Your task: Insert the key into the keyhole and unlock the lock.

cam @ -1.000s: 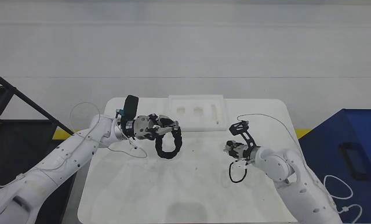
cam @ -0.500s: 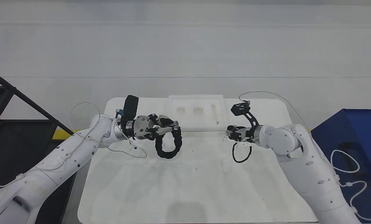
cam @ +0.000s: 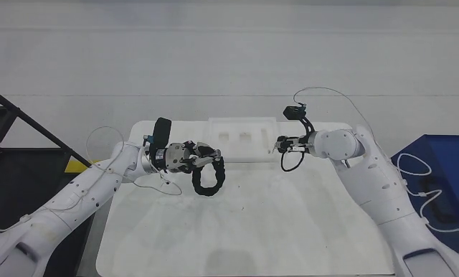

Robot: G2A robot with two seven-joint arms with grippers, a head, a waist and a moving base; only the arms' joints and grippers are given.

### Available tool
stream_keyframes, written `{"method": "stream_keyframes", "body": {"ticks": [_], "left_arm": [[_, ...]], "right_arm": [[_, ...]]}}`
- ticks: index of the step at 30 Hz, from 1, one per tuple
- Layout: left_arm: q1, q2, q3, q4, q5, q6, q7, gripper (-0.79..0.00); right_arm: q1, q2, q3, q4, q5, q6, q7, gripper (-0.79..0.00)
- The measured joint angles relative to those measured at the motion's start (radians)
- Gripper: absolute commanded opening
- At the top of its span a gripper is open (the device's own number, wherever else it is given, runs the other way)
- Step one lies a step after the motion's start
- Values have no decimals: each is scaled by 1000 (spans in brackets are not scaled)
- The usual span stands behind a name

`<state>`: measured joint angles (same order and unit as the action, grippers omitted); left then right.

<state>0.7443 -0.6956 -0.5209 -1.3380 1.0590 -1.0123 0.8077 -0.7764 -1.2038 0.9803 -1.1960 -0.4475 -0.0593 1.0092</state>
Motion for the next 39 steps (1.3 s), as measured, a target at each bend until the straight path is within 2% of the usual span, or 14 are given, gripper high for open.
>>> {"method": "stream_keyframes", "body": {"ticks": [18, 39], "left_arm": [[0, 0, 0, 0, 0, 0, 0, -785], [0, 0, 0, 0, 0, 0, 0, -785]], "right_arm": [[178, -86, -134, 347, 93, -36, -53, -785], [250, -149, -186, 552, 149, -83, -83, -785]]}}
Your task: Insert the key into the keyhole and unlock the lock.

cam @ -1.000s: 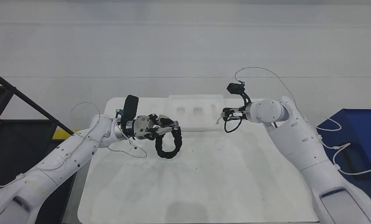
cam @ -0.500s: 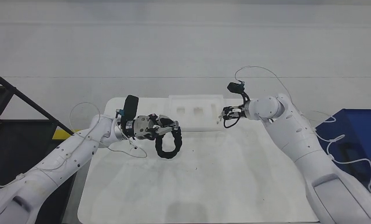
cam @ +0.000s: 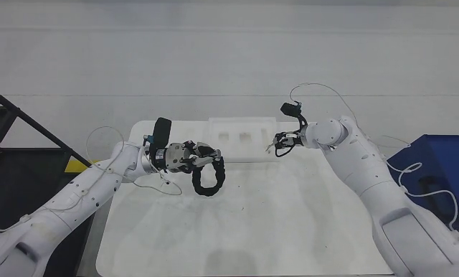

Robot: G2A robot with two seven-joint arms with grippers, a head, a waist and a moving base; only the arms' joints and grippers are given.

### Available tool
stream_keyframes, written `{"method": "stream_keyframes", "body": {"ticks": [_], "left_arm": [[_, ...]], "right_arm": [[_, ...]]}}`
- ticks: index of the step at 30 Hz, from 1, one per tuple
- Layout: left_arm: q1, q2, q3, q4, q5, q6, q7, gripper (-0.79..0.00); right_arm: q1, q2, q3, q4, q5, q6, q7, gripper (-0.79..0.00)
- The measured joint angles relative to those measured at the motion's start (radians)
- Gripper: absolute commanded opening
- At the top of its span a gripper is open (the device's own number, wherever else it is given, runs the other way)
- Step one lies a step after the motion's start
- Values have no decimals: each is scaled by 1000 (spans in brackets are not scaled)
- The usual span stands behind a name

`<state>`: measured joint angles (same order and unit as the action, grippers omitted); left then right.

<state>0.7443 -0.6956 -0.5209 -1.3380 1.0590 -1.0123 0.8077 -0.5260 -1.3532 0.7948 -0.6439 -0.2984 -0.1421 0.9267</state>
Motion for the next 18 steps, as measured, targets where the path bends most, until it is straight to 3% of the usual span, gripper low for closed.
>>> {"method": "stream_keyframes", "body": {"ticks": [18], "left_arm": [[0, 0, 0, 0, 0, 0, 0, -785]], "right_arm": [[8, -18, 0, 39, 0, -25, -9, -785]]}}
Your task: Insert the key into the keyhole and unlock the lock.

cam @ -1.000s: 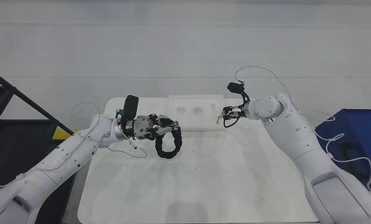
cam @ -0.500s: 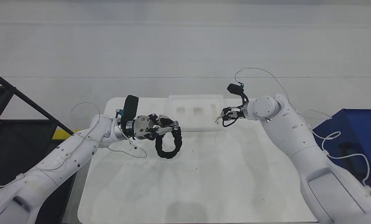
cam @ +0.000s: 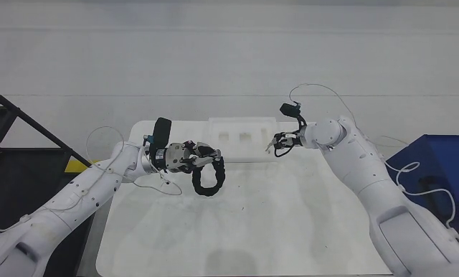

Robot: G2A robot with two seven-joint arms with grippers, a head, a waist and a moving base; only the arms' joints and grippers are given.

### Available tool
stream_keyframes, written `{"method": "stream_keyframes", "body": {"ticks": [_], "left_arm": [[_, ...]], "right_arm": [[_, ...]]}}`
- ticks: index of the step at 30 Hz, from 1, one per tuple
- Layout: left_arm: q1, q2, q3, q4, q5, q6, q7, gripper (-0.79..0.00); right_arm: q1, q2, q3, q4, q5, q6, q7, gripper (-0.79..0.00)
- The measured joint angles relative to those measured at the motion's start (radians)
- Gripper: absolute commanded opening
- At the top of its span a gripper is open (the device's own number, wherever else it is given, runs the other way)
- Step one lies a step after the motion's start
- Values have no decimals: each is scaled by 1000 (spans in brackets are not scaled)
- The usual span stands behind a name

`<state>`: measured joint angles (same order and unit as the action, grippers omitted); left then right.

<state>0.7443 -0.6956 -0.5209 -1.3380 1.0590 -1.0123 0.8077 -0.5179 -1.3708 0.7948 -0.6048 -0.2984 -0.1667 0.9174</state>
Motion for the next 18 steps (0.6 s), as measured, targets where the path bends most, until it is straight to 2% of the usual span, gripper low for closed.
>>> {"method": "stream_keyframes", "body": {"ticks": [18], "left_arm": [[0, 0, 0, 0, 0, 0, 0, -785]], "right_arm": [[-40, 25, 46, -90, -26, 9, 11, -785]]}}
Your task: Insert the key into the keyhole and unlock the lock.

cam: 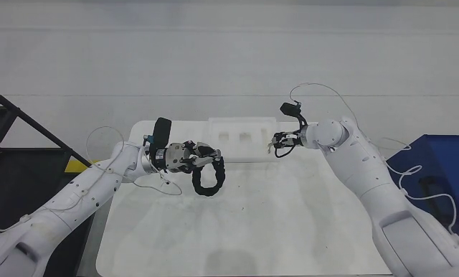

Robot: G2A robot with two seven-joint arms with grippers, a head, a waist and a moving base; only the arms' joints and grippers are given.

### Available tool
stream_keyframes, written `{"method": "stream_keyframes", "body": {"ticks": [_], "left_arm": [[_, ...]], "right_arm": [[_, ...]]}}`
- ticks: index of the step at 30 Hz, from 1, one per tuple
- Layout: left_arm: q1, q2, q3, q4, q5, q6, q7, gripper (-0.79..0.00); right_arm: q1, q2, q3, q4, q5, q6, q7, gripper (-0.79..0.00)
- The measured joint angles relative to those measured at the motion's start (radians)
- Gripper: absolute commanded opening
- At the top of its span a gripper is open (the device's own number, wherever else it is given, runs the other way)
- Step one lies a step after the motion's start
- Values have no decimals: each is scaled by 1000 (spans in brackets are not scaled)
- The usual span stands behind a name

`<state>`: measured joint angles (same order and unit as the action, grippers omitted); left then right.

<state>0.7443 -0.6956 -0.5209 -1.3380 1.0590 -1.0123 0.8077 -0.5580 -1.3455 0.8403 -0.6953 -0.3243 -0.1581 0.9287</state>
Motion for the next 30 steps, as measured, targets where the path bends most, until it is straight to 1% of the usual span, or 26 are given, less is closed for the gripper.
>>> {"method": "stream_keyframes", "body": {"ticks": [7, 16, 30], "left_arm": [[0, 0, 0, 0, 0, 0, 0, -785], [0, 0, 0, 0, 0, 0, 0, -785], [0, 0, 0, 0, 0, 0, 0, -785]], "right_arm": [[-21, 13, 19, -46, -21, 26, 9, -785], [-35, 21, 38, -62, -27, 37, 17, -785], [-28, 12, 35, -32, -16, 36, 14, -785]]}}
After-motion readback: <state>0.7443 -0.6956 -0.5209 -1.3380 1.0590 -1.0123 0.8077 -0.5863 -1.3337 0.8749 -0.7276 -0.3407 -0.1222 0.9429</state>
